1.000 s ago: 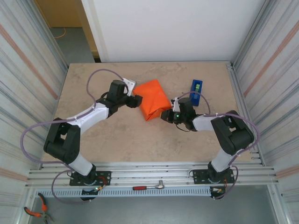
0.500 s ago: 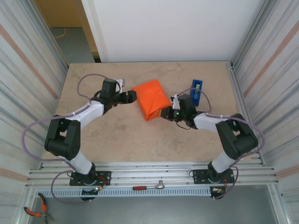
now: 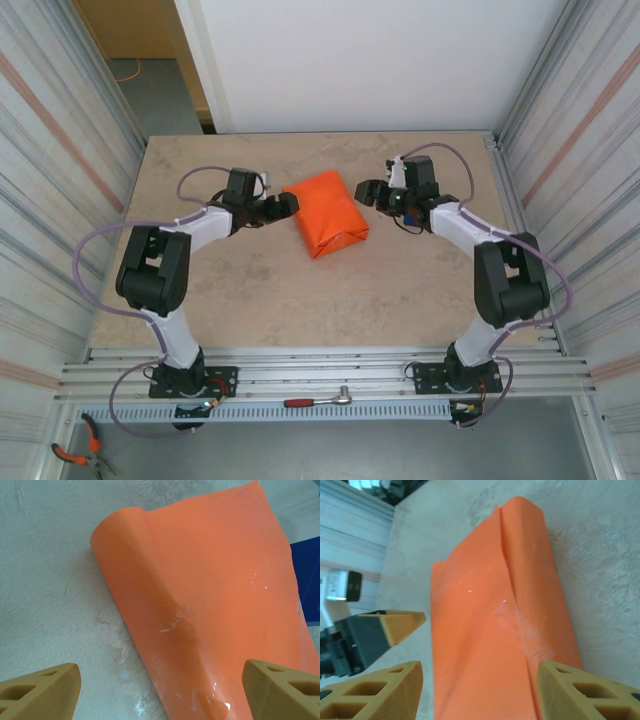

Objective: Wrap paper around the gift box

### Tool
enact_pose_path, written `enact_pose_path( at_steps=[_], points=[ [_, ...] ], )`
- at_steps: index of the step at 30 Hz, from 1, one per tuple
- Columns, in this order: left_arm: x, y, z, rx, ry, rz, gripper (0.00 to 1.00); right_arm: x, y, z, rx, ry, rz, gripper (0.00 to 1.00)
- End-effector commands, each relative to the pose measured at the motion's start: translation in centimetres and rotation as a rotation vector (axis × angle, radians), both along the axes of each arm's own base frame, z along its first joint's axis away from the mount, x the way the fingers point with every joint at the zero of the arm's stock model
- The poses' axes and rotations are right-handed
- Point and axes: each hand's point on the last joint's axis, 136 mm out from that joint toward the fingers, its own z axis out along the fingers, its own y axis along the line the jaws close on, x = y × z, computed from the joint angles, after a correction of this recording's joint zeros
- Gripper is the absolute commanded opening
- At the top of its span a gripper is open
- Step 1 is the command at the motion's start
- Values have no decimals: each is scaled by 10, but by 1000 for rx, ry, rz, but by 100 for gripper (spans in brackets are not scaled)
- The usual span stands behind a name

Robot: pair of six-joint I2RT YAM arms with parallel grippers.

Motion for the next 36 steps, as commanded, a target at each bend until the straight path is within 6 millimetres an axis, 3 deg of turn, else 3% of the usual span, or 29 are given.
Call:
enact_pose_path(
  at_steps=[1,8,13,19,24,29,36],
  points=[
    [6,-10,6,-22,-5,-41,84,-5,9,-28,-34,82,51,61],
    [3,-19,-11,-11,51,-110,84,-32,24,-66,-102,132,83,60],
    [-7,-26,-16,-3,68,-166,83,-58,25,-74,-102,142,74,56],
    [-26,-26,-12,-8,55,-194,82,-90,22,-53,-94,93,55,56],
    [-23,-14,0,23,5,-178,83,-96,9,-18,-83,19,6,60],
    [-15,-1,19,42,-46,-169,84,-96,37,5,-31,-5,97,52],
    [-6,9,33,72,-65,-165,84,-93,91,3,9,-21,208,31]
  ],
)
